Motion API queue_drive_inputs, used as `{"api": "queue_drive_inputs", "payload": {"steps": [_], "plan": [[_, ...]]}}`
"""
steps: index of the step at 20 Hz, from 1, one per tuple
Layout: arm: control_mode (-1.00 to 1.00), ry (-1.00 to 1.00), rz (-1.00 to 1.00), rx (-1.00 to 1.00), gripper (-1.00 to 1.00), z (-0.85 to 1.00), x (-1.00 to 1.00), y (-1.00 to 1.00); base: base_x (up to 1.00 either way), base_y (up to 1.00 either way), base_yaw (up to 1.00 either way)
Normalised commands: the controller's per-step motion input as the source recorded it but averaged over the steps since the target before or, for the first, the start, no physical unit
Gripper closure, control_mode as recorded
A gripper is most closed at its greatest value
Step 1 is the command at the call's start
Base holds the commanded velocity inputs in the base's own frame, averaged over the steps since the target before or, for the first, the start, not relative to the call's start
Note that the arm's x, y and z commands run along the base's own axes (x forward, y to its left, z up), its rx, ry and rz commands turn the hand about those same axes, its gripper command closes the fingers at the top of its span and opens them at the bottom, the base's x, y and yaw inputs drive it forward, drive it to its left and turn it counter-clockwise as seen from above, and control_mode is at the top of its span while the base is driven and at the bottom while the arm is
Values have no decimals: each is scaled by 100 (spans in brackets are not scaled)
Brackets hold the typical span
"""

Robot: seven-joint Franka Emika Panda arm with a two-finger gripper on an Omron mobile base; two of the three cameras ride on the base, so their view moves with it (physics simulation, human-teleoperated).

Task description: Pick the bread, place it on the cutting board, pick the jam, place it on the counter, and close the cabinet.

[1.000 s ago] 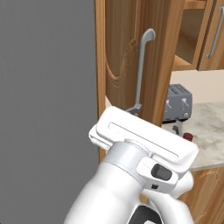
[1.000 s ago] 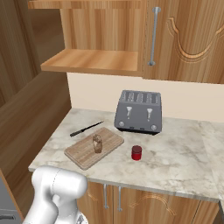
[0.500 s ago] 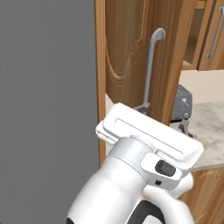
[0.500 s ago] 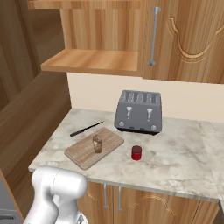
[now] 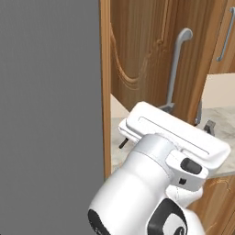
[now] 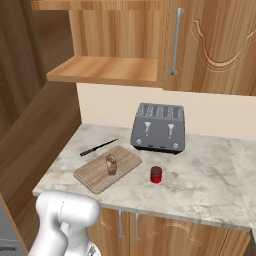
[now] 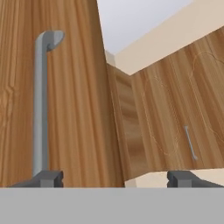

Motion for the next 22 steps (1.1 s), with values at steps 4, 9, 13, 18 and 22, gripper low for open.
{"api": "queue_drive_inputs", "payload": {"steps": [4,9,13,18,22], "plan": [[-100,1,0,0,-100,0,13,-36,0,0,0],[-100,1,0,0,-100,0,21,-32,0,0,0],[-100,0,0,0,-100,0,29,-28,0,0,0],[-100,0,0,0,-100,0,35,-21,0,0,0],[-100,0,0,0,-100,0,45,-20,0,0,0]]}}
